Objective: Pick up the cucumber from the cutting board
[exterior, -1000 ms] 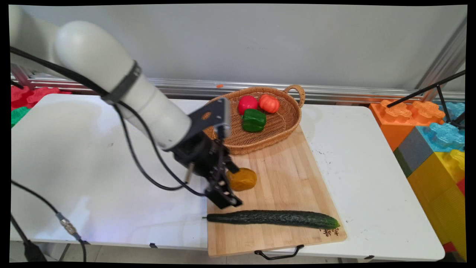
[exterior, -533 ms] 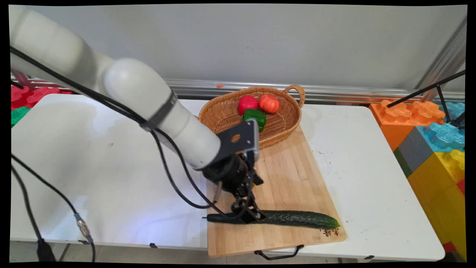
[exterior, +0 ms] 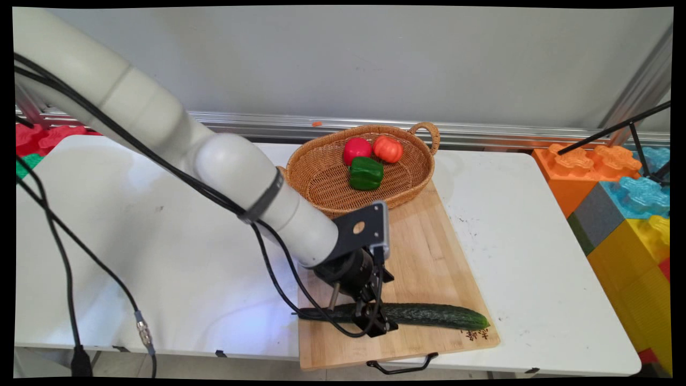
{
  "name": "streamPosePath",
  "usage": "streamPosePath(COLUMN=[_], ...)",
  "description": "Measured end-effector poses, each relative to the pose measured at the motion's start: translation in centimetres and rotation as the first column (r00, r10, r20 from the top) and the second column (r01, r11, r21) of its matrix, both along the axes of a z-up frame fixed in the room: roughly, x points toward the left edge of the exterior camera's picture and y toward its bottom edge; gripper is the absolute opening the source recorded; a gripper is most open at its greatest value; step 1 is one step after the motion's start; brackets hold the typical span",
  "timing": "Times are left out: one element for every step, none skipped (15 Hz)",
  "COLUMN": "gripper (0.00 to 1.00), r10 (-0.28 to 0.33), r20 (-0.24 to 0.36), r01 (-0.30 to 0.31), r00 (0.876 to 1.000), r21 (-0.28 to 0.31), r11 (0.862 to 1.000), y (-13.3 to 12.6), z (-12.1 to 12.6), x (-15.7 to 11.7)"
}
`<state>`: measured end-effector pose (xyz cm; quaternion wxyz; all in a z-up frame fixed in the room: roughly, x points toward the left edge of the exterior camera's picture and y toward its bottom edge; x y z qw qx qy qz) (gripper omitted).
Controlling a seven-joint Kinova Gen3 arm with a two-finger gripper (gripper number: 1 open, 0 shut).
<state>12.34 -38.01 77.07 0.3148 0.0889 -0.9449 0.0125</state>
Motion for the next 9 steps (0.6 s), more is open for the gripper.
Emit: streamPosePath(gripper=[1.0,1.0,1.0,1.0,1.0,1.0,0.0,0.0,0.0], r10=[-0.002,-0.006,-0.009,-0.012,-0.015,-0.021,-0.027,-0.031,-0.033], r20=[-0.001,-0.001,-0.001,0.0,0.0,-0.001,-0.004,-0.007,-0.009], r01=[0.002,0.006,0.009,0.012,0.015,0.021,0.027,0.031,0.033], r00=[1.0,1.0,1.0,1.0,1.0,1.0,1.0,0.999,0.999], r21=[-0.001,-0.003,-0.004,-0.005,-0.006,-0.008,-0.011,-0.013,-0.013], r11=[1.0,1.0,1.0,1.0,1.0,1.0,1.0,0.999,0.999], y=[-0.1,-0.2,-0.3,-0.4,-0.4,-0.5,-0.6,-0.7,-0.7], z=[-0.6,-1.2,-1.7,-2.1,-2.4,-2.7,-3.0,-3.1,-3.2], x=[-0.2,-0.4,-0.5,-0.6,-0.7,-0.9,-1.0,-1.1,-1.2])
